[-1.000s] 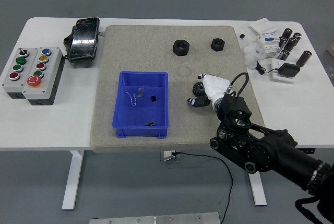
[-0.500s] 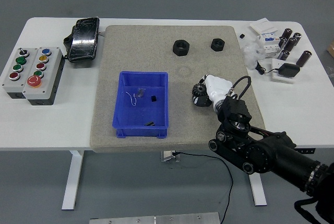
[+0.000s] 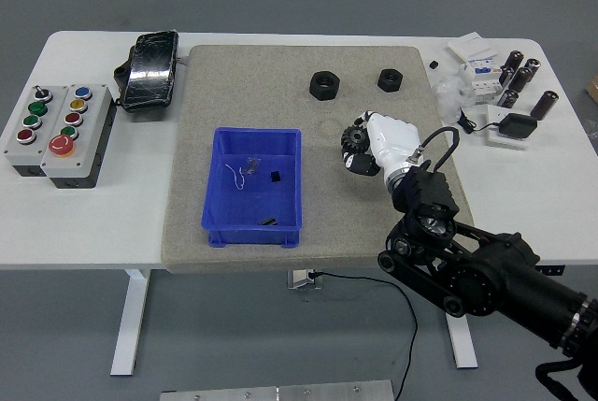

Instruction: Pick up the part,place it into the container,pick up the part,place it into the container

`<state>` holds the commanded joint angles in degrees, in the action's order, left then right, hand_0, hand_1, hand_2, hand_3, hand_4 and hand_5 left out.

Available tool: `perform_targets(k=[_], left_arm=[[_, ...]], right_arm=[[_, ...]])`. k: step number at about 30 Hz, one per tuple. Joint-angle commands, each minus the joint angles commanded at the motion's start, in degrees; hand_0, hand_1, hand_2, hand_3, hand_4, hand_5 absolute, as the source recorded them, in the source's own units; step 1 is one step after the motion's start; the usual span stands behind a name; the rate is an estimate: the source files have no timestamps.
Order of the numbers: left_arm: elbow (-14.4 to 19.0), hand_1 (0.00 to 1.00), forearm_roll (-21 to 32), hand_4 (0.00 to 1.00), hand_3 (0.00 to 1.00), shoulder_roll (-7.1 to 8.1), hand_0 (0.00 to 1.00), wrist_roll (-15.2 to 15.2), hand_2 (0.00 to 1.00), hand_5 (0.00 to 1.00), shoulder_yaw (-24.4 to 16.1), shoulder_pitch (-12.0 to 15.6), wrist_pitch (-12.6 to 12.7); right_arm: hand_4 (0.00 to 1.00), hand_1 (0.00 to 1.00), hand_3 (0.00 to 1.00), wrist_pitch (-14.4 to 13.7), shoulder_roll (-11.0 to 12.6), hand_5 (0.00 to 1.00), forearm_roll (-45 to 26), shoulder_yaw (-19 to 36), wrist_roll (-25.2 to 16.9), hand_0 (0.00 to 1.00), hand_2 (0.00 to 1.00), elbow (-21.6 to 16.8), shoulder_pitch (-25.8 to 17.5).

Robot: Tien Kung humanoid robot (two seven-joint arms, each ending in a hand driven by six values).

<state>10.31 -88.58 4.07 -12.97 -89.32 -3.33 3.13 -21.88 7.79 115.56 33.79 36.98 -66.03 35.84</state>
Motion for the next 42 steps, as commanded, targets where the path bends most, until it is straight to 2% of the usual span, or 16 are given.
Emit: perform_targets(k=[5,7,10,13,14,19,20,25,27,31,32,37,38,42], left_arm=[[0.0,0.552,-0.1,0.655,0.607,-0.10,0.630,0.0,0.532,0.392,-0.1,-0.1,0.0],[0.0,0.552,0.0,0.656,0.607,-0.11,0.630,0.0,0.531,0.397,0.0,-0.2,0.0],[0.0,0.552,0.0,0.656,0.607,-0.07,0.630,0.0,0.531,0.397,0.0,-0.3,0.0],[0.0,0.552,-0.1,0.656,0.607,0.00,0.630,-0.1,0.531,0.397,-0.2,-0.2,0.0],[0.0,0.553,-0.2,0.658,0.608,0.01,0.630,-0.2,0.531,0.400,-0.3,-0.2,0.0],[0.0,0.553,-0.3,0.658,0.608,0.05,0.630,-0.3,0.531,0.400,-0.4,-0.2,0.0],[0.0,0.552,-0.3,0.659,0.608,0.04,0.630,-0.3,0.531,0.402,-0.4,-0.2,0.0],[0.0,0.552,-0.2,0.659,0.608,-0.03,0.630,-0.2,0.531,0.402,-0.3,-0.3,0.0],[0.0,0.553,-0.3,0.660,0.608,-0.02,0.630,-0.3,0.531,0.403,-0.3,-0.3,0.0],[0.0,0.553,-0.3,0.660,0.608,0.05,0.630,-0.3,0.531,0.403,-0.3,-0.3,0.0],[0.0,0.552,-0.3,0.660,0.609,0.06,0.630,-0.3,0.532,0.402,-0.3,-0.3,0.0],[0.0,0.552,-0.4,0.660,0.609,0.02,0.630,-0.2,0.532,0.402,-0.4,-0.4,0.0],[0.0,0.553,-0.5,0.660,0.608,0.00,0.630,-0.3,0.531,0.403,-0.4,-0.4,0.0],[0.0,0.553,-0.6,0.660,0.608,-0.02,0.630,-0.2,0.531,0.403,-0.6,-0.3,-0.1]], right_arm=[[0.515,0.592,0.675,-1.5,-0.2,0.180,1.4,-3.8,0.0,0.606,0.531,-6.4,0.1],[0.513,0.597,0.674,-1.2,-0.7,0.183,3.0,-6.1,0.0,0.610,0.551,-9.2,0.5],[0.513,0.597,0.674,-0.2,-1.3,0.183,4.5,-8.5,0.0,0.610,0.551,-11.0,1.3],[0.513,0.597,0.674,1.0,-1.8,0.183,4.9,-10.6,0.0,0.610,0.551,-11.3,2.6],[0.514,0.612,0.678,1.2,-1.9,0.184,4.9,-11.0,0.0,0.626,0.604,-11.3,2.9],[0.514,0.612,0.678,2.7,-2.3,0.184,4.2,-13.4,0.0,0.626,0.604,-10.2,4.3],[0.514,0.635,0.681,3.0,-2.5,0.198,4.0,-13.8,0.0,0.654,0.646,-9.9,4.4],[0.514,0.635,0.681,4.4,-2.7,0.198,3.2,-15.0,0.0,0.654,0.646,-8.7,4.7],[0.549,0.667,0.684,4.7,-2.7,0.222,3.1,-15.2,0.0,0.676,0.671,-8.5,4.7],[0.549,0.667,0.684,4.9,-2.7,0.222,3.4,-15.3,0.0,0.676,0.671,-8.5,4.8],[0.590,0.675,0.686,4.9,-2.7,0.221,3.5,-15.3,0.0,0.672,0.679,-8.5,4.8],[0.590,0.675,0.686,4.6,-2.9,0.221,3.6,-15.5,0.0,0.672,0.679,-8.4,4.8],[0.641,0.674,0.688,4.4,-2.9,0.219,3.6,-15.6,0.0,0.672,0.680,-8.4,4.8],[0.641,0.674,0.688,3.6,-3.1,0.219,3.7,-15.7,0.0,0.672,0.680,-8.2,4.7]])
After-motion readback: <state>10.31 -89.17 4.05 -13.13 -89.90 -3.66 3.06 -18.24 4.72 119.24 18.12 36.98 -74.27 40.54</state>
